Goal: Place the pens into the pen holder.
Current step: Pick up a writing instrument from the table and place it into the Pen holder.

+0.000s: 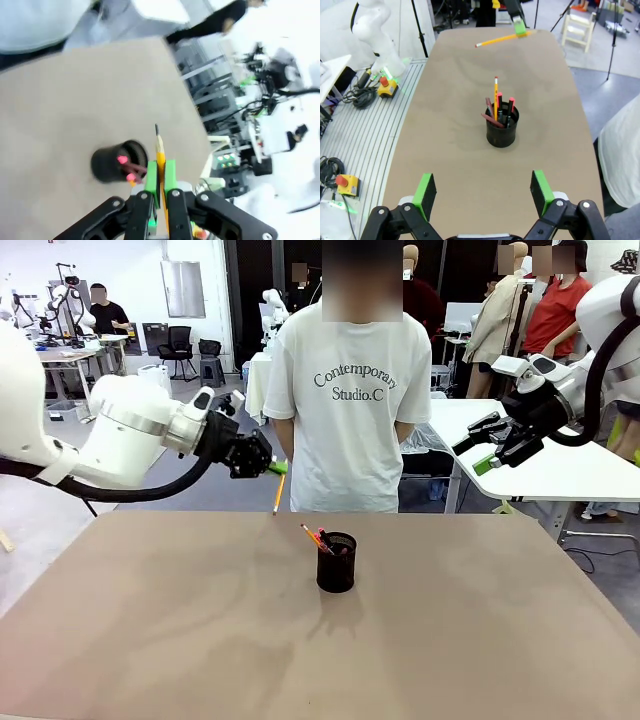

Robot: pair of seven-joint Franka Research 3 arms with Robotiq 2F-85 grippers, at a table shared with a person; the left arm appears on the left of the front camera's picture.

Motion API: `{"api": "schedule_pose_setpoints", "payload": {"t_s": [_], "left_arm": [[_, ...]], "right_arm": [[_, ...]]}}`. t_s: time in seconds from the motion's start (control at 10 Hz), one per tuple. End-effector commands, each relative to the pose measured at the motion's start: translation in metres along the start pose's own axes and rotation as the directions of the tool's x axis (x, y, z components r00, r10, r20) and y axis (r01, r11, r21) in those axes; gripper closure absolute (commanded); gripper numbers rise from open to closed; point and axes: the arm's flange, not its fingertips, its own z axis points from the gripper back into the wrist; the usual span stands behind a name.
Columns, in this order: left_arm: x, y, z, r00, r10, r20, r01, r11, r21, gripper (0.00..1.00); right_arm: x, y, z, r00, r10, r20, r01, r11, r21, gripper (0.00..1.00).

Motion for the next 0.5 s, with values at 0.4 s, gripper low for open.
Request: {"api": "schedule_pose_setpoints", "payload": {"t_s": [0.4], "left_arm": [[-0.017,-0.014,0.039,0.963,-0.269,0.024,0.270,0.958,-0.100,1.00]], "right_arm": [[0.005,0.000,0.001,1.000,-0.014,-0.001,0.014,1.000,0.005,0.00]]}}
